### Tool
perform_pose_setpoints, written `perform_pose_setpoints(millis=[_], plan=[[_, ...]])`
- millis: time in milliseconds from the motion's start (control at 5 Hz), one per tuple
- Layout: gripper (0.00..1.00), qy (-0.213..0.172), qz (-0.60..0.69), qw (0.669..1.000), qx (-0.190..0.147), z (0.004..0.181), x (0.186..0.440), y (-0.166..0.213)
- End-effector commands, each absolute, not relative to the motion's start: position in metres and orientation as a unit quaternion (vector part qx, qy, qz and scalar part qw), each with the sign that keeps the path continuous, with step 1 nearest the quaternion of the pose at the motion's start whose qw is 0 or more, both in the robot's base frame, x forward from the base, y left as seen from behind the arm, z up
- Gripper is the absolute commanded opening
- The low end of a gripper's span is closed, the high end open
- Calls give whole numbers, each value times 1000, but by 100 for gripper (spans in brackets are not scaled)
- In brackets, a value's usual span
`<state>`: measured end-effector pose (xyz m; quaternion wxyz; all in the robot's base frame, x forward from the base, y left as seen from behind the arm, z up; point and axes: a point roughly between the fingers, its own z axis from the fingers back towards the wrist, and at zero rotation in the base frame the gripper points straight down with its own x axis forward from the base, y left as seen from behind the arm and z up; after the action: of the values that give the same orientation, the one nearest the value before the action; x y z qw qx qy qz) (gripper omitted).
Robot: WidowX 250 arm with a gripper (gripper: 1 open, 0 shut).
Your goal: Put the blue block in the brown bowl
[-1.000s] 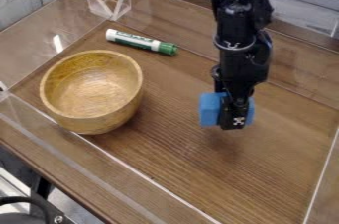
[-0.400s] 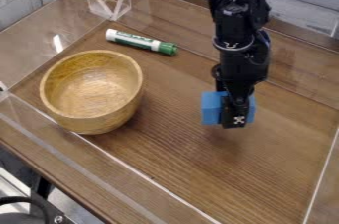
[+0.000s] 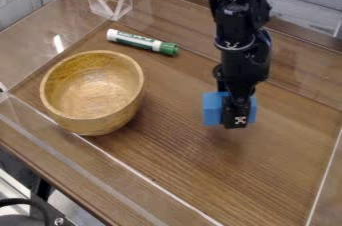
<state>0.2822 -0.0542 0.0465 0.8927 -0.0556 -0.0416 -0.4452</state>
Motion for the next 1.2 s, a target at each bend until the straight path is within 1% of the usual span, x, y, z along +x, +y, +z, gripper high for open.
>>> perform_pose_setpoints(millis=[0,400,800,1000], plan=[[0,-58,-442,894,-53,55,286,-53],[0,-41,-423,904,-46,76,279,-44],[0,-37,-321,946,-20,120,272,-16],[0,-40,-237,971,-9,136,267,14]])
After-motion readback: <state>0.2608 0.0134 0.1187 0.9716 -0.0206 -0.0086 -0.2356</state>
